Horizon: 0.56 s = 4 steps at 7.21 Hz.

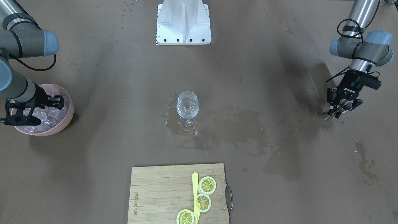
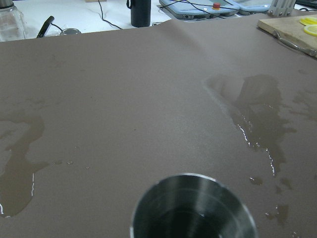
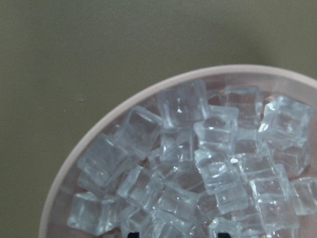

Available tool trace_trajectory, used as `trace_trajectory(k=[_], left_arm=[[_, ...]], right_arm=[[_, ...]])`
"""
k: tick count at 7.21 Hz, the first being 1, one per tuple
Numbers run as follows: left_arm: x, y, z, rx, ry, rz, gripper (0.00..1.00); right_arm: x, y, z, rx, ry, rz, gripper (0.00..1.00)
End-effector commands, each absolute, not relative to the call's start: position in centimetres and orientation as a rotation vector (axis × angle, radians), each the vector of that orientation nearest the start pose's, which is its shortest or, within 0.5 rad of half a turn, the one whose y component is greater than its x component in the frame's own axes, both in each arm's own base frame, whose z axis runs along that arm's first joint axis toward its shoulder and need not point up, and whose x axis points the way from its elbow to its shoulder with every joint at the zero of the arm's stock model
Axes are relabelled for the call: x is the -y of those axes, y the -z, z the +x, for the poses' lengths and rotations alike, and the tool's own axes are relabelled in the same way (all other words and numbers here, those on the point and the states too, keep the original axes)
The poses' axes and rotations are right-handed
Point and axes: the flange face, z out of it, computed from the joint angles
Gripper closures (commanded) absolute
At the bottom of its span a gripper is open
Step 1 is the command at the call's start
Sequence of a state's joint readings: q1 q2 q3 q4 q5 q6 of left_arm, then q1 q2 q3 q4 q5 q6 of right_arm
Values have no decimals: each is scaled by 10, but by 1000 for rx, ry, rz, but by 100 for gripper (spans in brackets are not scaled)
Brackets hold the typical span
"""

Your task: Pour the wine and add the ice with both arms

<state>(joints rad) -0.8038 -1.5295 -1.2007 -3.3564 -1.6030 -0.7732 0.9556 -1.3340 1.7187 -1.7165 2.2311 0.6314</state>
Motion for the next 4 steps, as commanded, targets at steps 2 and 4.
trace_trajectory(k=[2, 4], left_arm=[[421, -664, 225, -981, -18, 974, 79], [424, -656, 228, -993, -17, 985, 92]], right_arm=[[509, -487, -273, 672, 36, -224, 48], [509, -489, -273, 667, 33, -226, 53]])
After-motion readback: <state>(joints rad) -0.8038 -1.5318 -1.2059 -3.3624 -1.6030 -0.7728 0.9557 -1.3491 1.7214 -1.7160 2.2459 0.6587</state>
